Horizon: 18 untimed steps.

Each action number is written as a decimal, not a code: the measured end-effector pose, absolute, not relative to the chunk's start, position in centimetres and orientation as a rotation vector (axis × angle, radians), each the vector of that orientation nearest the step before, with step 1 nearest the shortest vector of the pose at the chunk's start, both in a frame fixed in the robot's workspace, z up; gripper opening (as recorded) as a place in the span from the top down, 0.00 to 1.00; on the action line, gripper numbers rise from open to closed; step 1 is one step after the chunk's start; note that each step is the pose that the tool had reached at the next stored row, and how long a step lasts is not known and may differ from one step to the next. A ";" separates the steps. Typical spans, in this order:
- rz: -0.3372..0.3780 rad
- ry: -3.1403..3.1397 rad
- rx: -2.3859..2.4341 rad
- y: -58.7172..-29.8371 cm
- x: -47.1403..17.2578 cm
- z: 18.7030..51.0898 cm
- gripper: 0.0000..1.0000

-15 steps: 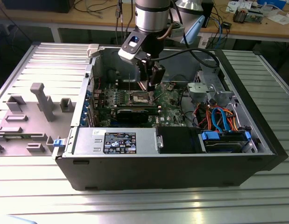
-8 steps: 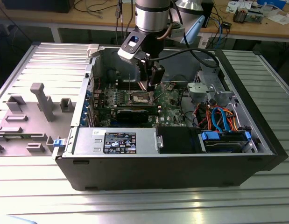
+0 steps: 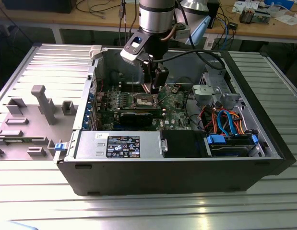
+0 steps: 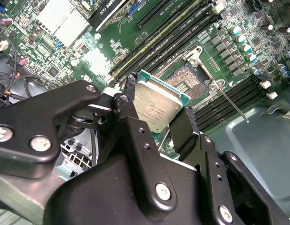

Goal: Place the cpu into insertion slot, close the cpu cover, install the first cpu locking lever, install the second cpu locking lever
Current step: 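Place the cpu into insertion slot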

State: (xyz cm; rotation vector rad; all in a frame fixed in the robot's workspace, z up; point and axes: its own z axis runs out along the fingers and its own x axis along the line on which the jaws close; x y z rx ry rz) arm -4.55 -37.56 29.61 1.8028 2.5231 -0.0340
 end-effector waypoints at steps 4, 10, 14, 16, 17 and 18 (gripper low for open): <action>-0.035 2.514 1.815 -37.6 -4.6 29.6 0.46; -0.037 2.498 1.836 -37.6 -4.6 29.6 0.46; -0.038 2.490 1.846 -37.6 -4.6 29.6 0.46; -0.038 2.486 1.851 -37.6 -4.6 29.6 0.46; -0.039 2.483 1.856 -37.6 -4.6 29.6 0.46; -0.039 2.480 1.860 -37.6 -4.6 29.6 0.46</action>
